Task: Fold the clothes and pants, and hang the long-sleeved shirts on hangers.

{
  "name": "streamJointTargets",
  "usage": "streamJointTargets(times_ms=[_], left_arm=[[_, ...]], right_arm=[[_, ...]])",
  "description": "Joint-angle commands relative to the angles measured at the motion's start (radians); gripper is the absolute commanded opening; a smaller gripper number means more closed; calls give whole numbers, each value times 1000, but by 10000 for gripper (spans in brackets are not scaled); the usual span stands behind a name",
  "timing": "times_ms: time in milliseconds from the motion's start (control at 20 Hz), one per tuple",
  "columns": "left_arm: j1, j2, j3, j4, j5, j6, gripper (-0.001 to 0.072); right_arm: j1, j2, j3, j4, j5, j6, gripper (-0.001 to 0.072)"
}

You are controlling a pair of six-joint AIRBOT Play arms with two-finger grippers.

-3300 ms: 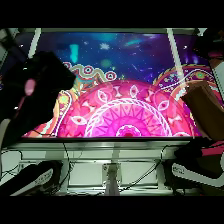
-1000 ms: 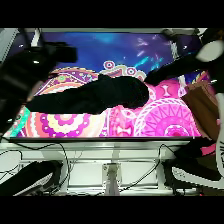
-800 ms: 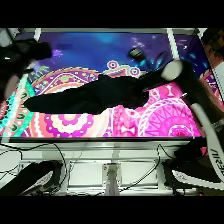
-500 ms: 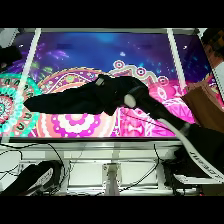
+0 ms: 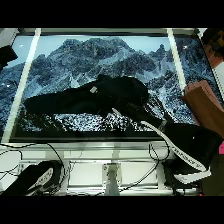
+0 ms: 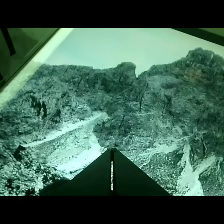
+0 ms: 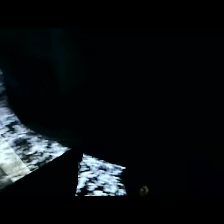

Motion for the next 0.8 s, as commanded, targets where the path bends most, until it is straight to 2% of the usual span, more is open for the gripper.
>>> streamJointTargets(times_ms=[0, 50, 150, 200, 350, 550, 750], left_arm=[[2, 0, 0, 0, 0, 0, 21], [2, 0, 0, 0, 0, 0, 21], [2, -2, 0, 0, 0, 0, 21], [2, -6, 0, 0, 0, 0, 21], [2, -35, 0, 0, 0, 0, 21], [1, -92, -1, -5, -6, 0, 21], [1, -131, -25, -12, -16, 16, 21]], right_arm=[[-66, -16, 18, -149, 35, 241, 545], [-92, -16, 37, -153, 50, 258, 437], [-135, -16, 97, -152, 105, 263, 133], [-151, -12, 132, -152, 132, 263, 34], [-198, 23, 247, -177, 203, 236, 31], [-304, 90, 338, -237, 207, 215, 30], [-462, 95, 372, -168, 284, 195, 30]])
